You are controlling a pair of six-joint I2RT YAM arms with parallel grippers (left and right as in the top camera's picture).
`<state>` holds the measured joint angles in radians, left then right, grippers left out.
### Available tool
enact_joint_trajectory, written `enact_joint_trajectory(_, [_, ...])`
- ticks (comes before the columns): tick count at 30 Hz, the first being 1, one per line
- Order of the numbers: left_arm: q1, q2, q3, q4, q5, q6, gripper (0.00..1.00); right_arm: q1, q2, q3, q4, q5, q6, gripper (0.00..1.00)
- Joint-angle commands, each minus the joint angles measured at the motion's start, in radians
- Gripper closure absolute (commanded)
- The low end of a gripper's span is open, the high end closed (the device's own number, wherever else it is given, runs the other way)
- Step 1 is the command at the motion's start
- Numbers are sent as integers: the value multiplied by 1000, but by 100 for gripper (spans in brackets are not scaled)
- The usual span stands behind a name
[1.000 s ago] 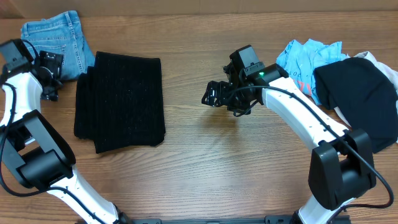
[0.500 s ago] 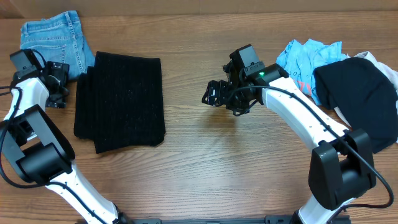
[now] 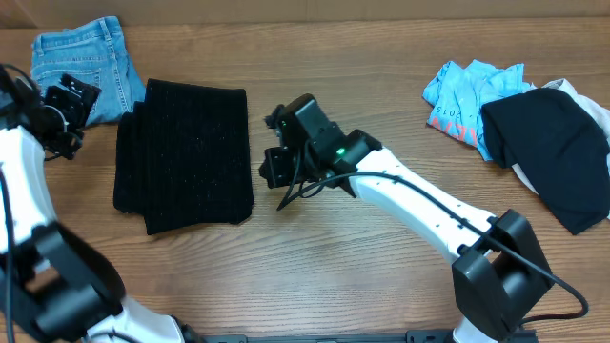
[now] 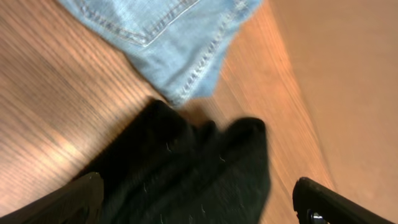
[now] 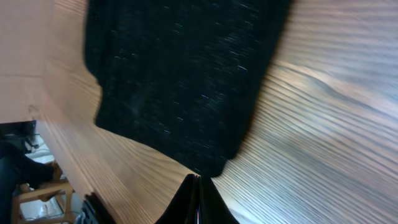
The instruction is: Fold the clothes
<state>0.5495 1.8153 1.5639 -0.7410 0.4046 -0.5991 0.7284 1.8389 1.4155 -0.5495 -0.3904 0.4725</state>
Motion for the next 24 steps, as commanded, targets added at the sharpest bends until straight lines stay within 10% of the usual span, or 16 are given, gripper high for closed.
enact_joint_trajectory(1, [-29,-134,3,-166,24,102,18,49,-20,20,90,41,61,96])
enact_joint_trajectory(4, [-196,-145,2,-304,-117,346,96,-101,-36,21,-6,53,172,96])
enact_joint_trajectory(11, [-504,-14,-119,-406,-222,336,96,-612,-76,26,-367,-119,60,84])
enact_joint_trajectory(24, [-491,412,-130,-47,-427,154,96,-638,-76,26,-452,-74,-36,84])
